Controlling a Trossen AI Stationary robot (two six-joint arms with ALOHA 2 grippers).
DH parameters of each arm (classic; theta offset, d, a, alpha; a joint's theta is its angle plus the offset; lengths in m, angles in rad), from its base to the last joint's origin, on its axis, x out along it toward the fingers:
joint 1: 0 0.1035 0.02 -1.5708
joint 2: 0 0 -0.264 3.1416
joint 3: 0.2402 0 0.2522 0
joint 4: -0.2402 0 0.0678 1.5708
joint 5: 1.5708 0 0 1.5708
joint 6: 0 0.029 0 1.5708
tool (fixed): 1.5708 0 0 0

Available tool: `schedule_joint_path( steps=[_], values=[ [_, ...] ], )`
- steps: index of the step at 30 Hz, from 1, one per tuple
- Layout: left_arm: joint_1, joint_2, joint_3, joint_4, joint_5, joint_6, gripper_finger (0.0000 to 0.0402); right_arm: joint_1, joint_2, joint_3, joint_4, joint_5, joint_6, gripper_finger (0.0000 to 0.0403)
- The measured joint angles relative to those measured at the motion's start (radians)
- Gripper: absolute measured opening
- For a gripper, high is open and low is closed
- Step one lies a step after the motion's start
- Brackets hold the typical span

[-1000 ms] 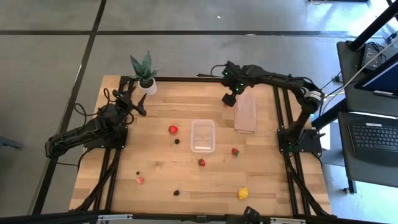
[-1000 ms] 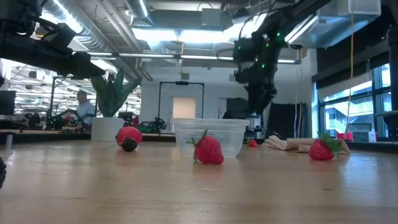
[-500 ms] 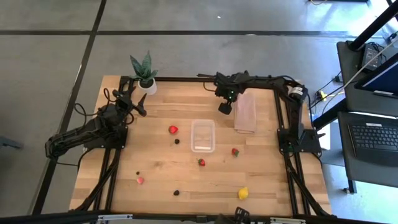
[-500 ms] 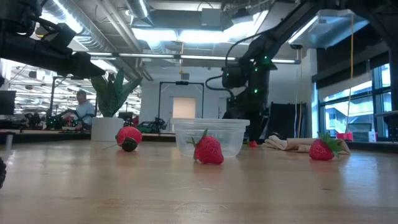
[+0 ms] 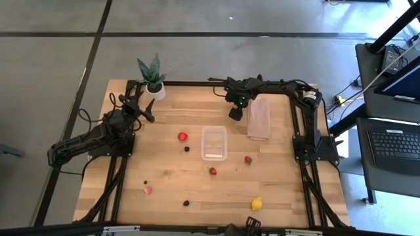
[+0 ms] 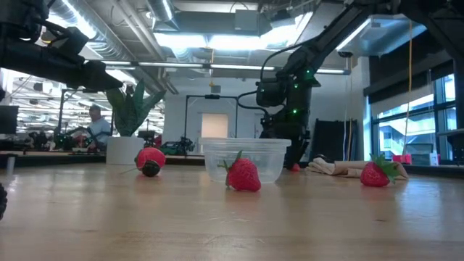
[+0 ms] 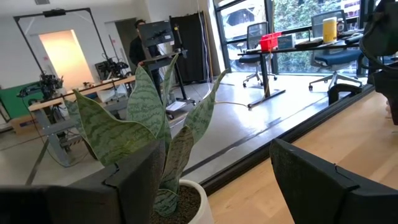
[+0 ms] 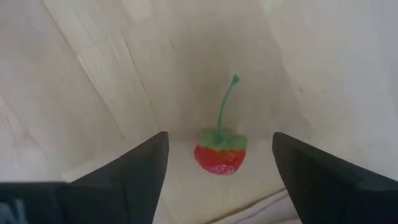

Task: Pick and placing Produce into tupperware
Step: Put the red strawberry into the transparent bin

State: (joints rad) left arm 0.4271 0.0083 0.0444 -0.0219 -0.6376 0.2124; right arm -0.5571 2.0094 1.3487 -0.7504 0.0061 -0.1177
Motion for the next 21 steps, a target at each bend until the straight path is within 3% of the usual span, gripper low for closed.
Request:
schedule_joint_path(
  steps=[7, 21],
  values=[
    [0.000, 0.000, 0.000, 0.000, 0.000, -0.001, 0.0285, 0.000, 0.000, 0.000, -0.001, 0.000, 0.000, 0.0258],
    [0.000, 0.000, 0.000, 0.000, 0.000, -0.003, 0.0285, 0.000, 0.000, -0.001, -0.001, 0.000, 0.011, 0.0257]
  ],
)
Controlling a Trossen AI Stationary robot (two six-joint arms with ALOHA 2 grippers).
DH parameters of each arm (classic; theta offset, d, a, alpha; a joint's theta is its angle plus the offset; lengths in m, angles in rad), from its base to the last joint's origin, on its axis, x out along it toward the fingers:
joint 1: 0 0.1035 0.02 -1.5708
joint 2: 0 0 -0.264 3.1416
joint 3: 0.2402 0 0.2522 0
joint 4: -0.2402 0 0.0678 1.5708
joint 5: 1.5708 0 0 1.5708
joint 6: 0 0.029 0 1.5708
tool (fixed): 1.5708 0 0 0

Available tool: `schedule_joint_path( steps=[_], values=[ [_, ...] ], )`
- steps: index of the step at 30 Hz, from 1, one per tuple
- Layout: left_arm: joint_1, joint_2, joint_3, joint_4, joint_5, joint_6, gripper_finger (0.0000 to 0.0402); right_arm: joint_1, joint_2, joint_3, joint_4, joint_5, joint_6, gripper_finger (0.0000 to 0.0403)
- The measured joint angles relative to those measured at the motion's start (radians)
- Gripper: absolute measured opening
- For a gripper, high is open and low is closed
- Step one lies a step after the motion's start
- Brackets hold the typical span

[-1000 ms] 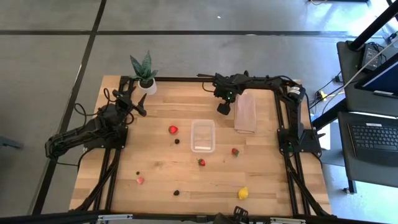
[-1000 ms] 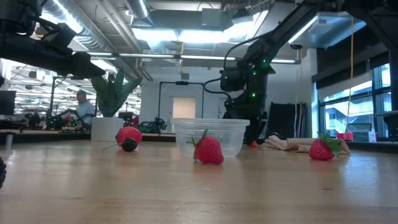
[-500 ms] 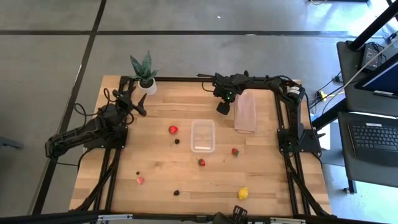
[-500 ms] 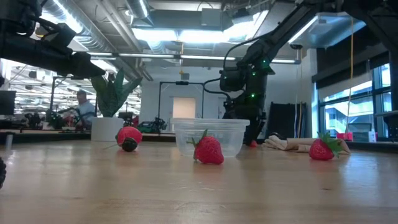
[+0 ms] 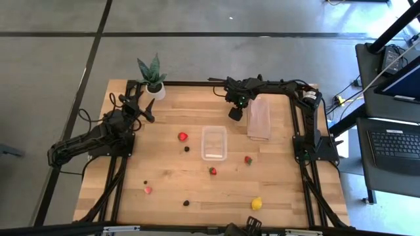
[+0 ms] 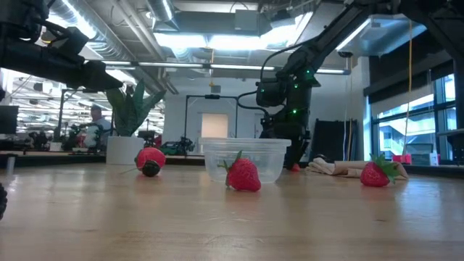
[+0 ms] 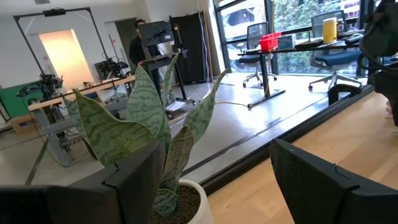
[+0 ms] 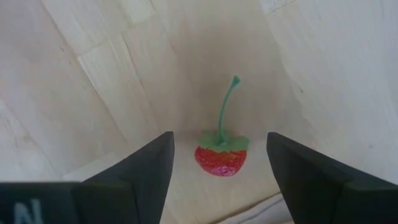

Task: Pick and placing Produce into tupperware
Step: Put the red strawberry into the transparent bin

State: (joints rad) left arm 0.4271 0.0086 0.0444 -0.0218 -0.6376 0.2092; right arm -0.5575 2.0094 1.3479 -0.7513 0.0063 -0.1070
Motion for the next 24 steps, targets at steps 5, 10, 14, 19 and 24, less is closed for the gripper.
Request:
schedule_joint_path(
  steps=[5, 10, 14, 19, 24],
  values=[
    [0.000, 0.000, 0.000, 0.000, 0.000, 0.000, 0.0285, 0.000, 0.017, 0.000, -0.002, -0.001, 0.013, 0.0257],
    [0.000, 0.000, 0.000, 0.000, 0.000, 0.000, 0.0285, 0.000, 0.039, 0.005, -0.004, -0.004, 0.024, 0.0257],
    [0.000, 0.000, 0.000, 0.000, 0.000, 0.000, 0.0285, 0.000, 0.041, 0.004, -0.007, -0.003, 0.039, 0.0256],
    [0.000, 0.000, 0.000, 0.000, 0.000, 0.000, 0.0285, 0.000, 0.039, 0.003, -0.025, -0.001, 0.077, 0.0233],
    [0.000, 0.000, 0.000, 0.000, 0.000, 0.000, 0.0285, 0.000, 0.039, 0.002, -0.021, -0.002, 0.076, 0.0187]
  ],
)
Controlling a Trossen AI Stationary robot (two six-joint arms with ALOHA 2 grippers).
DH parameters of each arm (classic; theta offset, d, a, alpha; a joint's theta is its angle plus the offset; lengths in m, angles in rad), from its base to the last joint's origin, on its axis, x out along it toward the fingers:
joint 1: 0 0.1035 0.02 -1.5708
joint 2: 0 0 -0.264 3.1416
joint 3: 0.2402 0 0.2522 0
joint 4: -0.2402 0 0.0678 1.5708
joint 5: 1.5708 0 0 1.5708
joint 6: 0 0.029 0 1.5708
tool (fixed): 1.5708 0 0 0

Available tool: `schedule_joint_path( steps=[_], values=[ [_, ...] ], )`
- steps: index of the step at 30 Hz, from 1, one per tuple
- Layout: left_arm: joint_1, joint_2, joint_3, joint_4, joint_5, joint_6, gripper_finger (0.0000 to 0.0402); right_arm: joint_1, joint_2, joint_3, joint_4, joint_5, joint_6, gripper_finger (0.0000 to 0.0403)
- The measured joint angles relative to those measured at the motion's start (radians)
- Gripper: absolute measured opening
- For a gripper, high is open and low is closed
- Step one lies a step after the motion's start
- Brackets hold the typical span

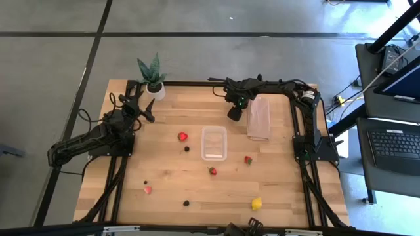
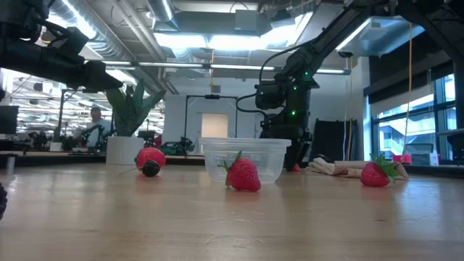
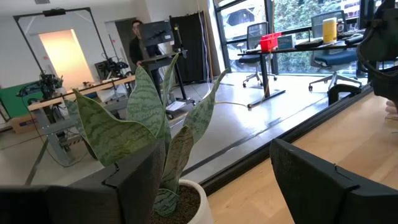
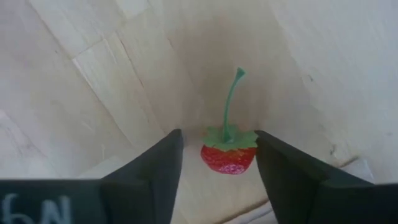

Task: Pick and placing Produce into tupperware
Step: Put the red strawberry into the transparent bin

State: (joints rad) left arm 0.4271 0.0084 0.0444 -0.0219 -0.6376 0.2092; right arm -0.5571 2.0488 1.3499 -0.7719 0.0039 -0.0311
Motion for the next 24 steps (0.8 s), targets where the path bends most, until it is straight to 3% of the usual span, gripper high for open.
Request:
schedule_joint_path(
  steps=[8, 18, 24],
  values=[
    [0.000, 0.000, 0.000, 0.000, 0.000, 0.000, 0.0285, 0.000, 0.001, 0.000, 0.000, 0.001, 0.000, 0.0123],
    [0.000, 0.000, 0.000, 0.000, 0.000, 0.000, 0.0285, 0.012, -0.012, 0.017, -0.028, -0.002, -0.004, 0.0127],
    [0.000, 0.000, 0.000, -0.001, 0.000, 0.000, 0.0285, 0.056, -0.062, 0.148, -0.128, -0.135, 0.000, 0.0122]
  ],
)
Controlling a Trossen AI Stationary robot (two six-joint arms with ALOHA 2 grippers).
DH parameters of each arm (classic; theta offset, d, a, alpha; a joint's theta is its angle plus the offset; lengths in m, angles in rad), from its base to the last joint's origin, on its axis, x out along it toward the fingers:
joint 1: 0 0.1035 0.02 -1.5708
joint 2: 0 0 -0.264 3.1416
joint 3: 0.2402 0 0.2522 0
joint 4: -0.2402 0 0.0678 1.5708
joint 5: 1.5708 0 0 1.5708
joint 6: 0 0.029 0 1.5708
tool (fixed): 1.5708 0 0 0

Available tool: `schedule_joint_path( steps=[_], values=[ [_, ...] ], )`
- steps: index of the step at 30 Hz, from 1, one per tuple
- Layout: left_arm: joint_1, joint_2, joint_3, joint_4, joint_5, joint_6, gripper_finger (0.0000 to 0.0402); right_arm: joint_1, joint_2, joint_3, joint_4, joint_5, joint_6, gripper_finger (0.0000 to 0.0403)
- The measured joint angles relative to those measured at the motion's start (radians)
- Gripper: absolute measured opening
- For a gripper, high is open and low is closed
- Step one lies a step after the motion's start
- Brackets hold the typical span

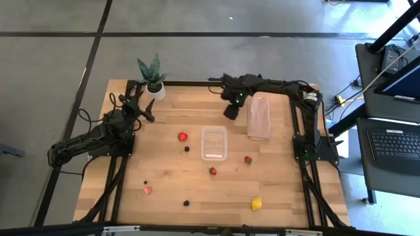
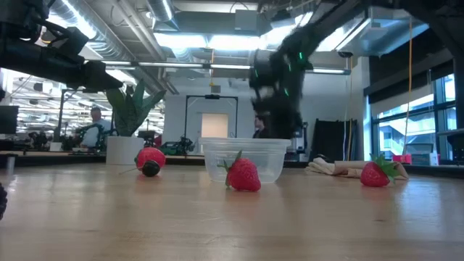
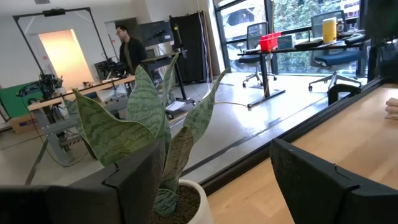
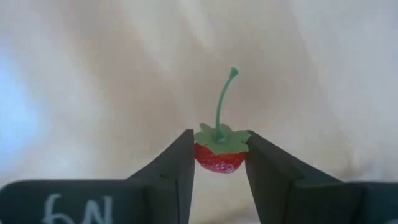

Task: Pick and placing Produce into tupperware
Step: Put the red strawberry into the transparent bin

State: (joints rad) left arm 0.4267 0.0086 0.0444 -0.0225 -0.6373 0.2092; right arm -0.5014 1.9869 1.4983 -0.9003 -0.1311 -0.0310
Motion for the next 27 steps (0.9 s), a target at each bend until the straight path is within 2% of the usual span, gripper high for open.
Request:
schedule_joint_path(
  steps=[7, 14, 21, 27],
  values=[
    [0.000, 0.000, 0.000, 0.000, 0.000, 0.002, 0.0285, 0.142, -0.032, 0.209, -0.131, -0.028, -0.054, 0.0125],
    [0.000, 0.000, 0.000, -0.010, 0.000, 0.002, 0.0285, 0.327, -0.031, 0.336, -0.143, -0.020, -0.110, 0.0126],
    [0.000, 0.000, 0.000, -0.015, 0.000, 0.001, 0.0285, 0.445, -0.030, 0.271, -0.072, 0.053, -0.111, 0.0126],
    [0.000, 0.000, 0.000, -0.019, 0.000, -0.032, 0.0285, 0.468, -0.027, 0.131, 0.078, 0.059, -0.068, 0.0127]
  ],
)
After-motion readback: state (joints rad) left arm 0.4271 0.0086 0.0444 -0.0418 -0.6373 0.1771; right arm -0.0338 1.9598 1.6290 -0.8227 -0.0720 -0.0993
